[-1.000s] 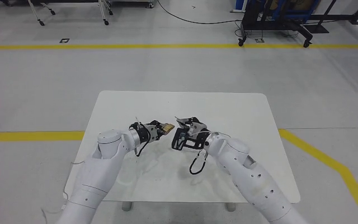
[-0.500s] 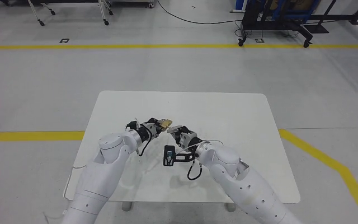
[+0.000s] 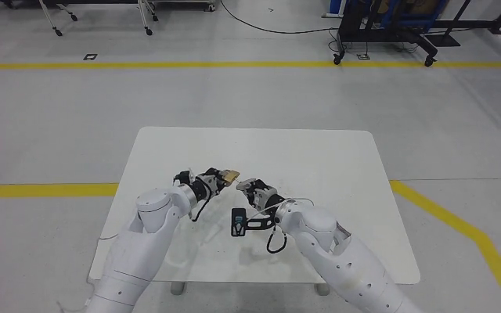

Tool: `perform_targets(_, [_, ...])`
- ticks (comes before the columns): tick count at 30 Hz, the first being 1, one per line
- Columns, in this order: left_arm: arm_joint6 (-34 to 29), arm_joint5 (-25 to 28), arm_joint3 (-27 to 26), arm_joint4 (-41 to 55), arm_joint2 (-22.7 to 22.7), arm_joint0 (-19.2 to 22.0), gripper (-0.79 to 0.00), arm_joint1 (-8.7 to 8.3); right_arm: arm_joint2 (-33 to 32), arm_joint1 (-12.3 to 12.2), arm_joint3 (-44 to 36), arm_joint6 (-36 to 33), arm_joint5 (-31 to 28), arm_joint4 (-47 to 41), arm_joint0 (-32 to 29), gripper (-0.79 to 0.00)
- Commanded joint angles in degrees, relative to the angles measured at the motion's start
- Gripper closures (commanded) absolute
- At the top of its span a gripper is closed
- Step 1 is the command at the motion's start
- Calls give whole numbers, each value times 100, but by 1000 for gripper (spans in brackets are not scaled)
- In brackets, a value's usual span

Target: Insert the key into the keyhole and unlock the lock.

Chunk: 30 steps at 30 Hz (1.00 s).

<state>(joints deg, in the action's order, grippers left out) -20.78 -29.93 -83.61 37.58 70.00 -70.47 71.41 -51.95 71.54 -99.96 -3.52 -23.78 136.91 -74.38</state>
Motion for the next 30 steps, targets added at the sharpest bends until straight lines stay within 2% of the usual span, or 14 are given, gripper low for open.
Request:
perform_targets(1, [-23,-1,10,-19,3,-9,0,-5,14,1,0,-23,-59,21,3,0])
perform_targets(30, [-217,-28,104,-359,-77,140,0,-52,144,56,90,-117,-375,103,233,0])
